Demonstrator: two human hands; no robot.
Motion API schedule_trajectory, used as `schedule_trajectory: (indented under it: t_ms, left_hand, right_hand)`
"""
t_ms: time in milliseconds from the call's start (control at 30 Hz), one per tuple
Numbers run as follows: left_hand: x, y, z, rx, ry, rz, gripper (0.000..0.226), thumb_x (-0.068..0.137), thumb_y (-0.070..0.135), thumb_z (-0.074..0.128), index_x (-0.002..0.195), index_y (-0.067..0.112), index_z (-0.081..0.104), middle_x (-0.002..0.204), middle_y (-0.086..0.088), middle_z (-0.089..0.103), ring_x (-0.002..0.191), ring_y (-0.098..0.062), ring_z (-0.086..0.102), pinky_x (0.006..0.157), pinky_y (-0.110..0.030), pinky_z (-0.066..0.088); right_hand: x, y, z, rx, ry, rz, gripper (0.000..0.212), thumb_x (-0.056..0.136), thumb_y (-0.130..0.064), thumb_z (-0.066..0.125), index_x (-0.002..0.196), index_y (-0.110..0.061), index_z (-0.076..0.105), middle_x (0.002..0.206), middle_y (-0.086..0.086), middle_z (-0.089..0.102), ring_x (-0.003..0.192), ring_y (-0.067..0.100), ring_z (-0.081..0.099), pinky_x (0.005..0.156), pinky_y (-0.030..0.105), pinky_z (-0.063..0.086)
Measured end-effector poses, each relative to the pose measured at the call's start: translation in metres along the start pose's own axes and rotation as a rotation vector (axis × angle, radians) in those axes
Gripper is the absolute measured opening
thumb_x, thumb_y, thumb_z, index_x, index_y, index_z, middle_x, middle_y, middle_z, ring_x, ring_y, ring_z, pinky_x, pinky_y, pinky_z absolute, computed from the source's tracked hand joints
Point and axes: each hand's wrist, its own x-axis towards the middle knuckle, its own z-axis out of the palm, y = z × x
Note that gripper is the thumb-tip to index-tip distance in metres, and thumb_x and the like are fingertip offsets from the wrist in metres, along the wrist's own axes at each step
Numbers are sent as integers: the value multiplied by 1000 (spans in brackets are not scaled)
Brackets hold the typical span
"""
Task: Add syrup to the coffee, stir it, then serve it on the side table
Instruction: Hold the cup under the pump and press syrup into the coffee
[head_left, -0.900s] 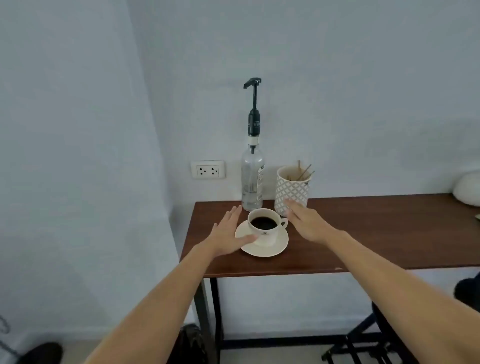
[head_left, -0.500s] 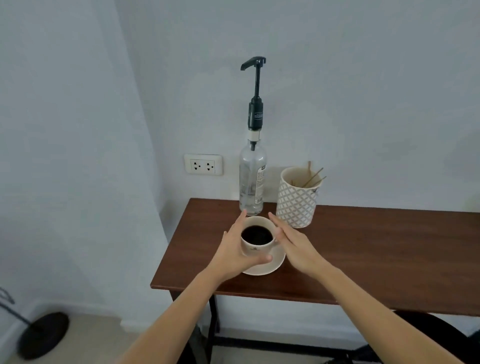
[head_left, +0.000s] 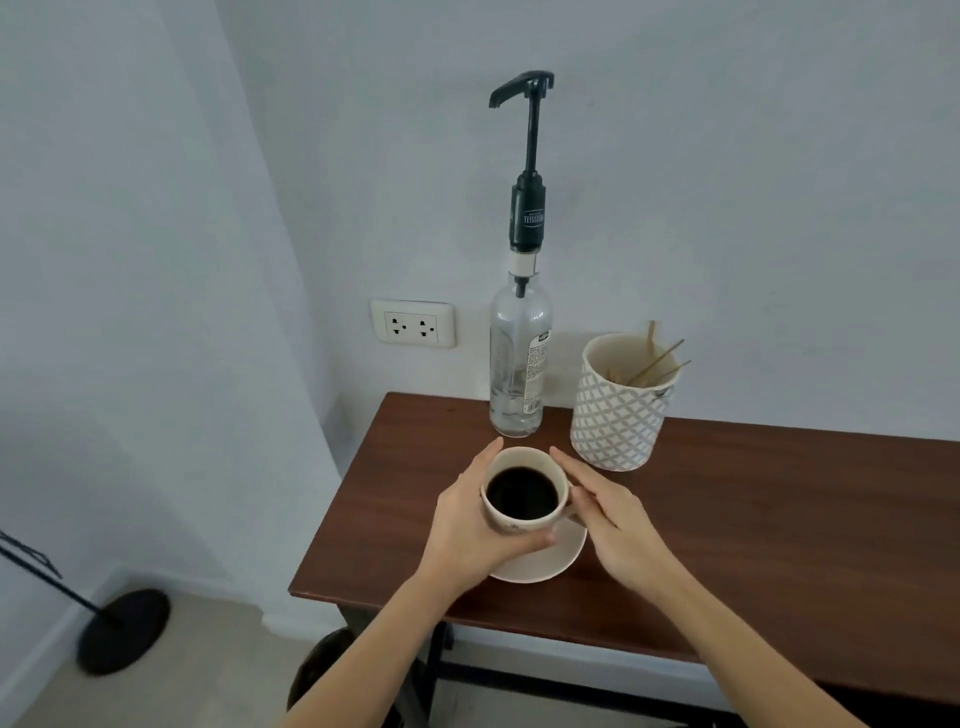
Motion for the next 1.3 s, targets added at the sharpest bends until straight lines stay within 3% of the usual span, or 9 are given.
schedule_trajectory:
  t_ms: [167, 300, 400, 500, 633, 767, 1000, 1100, 1300]
  left_hand:
    - [7, 5, -10, -11, -4, 105, 96, 56, 29, 98, 113, 80, 40, 113, 48, 59, 111, 20, 58, 92, -1, 42]
    - [21, 11, -22, -71, 13, 94, 89, 53, 30, 99, 130, 43, 56, 119, 24, 70, 117, 3, 65, 99, -22, 53]
    - [33, 20, -35, -73, 3, 75, 92, 52, 33, 99, 133, 36, 56, 114, 25, 72, 113, 9, 64, 98, -16, 51]
    - [32, 35, -46, -51, 3, 57, 99, 51, 42, 97, 139, 34, 52, 113, 23, 72, 110, 11, 64, 96, -12, 50]
    - [70, 72, -78, -59, 64, 80, 91, 44, 53, 90, 126, 49, 50, 108, 25, 71, 104, 12, 64, 88, -11, 50]
    - [107, 105, -108, -52, 102, 147, 110, 40, 62, 83, 141, 35, 49, 111, 21, 69, 104, 7, 64, 93, -21, 54]
    - [128, 122, -129, -56, 149, 132, 117, 35, 68, 79, 141, 30, 51, 112, 15, 68, 104, -6, 66, 90, -27, 56]
    - [139, 133, -140, -44, 154, 128, 118, 34, 66, 81, 142, 30, 50, 114, 15, 66, 106, -10, 66, 89, -28, 57]
    - [157, 147, -153, -40, 167, 115, 98, 56, 39, 98, 142, 28, 52, 117, 10, 66, 107, -13, 66, 83, -22, 52]
  right_hand:
    - [-2, -14, 0, 16, 38, -1, 45, 103, -8, 42, 142, -31, 47, 131, -25, 60, 124, -7, 54, 104, 18, 46]
    - [5, -46, -10, -38, 32, -53, 49, 103, -6, 42, 133, -45, 46, 125, -41, 58, 121, -16, 51, 99, 7, 41]
    - [14, -74, -22, -104, 2, -123, 43, 103, -10, 43, 137, -35, 50, 129, -30, 60, 124, -15, 49, 101, 7, 39]
    - [21, -97, -37, -126, 44, -155, 36, 103, -27, 43, 137, -28, 53, 130, -18, 63, 124, -5, 55, 103, 15, 43]
    - [79, -156, -67, -146, 278, -318, 36, 100, -42, 43, 130, -29, 58, 122, -9, 68, 116, 5, 63, 104, 36, 49]
    - [141, -225, -86, 8, 441, -374, 31, 100, -43, 43, 126, -31, 55, 113, 1, 68, 102, 16, 69, 94, 47, 55]
    - [186, -260, -77, 135, 378, -309, 25, 101, -48, 36, 117, -36, 52, 93, -3, 61, 86, 24, 68, 90, 48, 55]
    - [194, -266, -73, 196, 302, -269, 31, 102, -46, 34, 115, -31, 58, 97, 6, 64, 95, 36, 72, 85, 43, 54]
    - [201, -259, -70, 392, 219, -359, 36, 103, -44, 37, 109, -16, 59, 81, 15, 67, 79, 36, 74, 70, 38, 55]
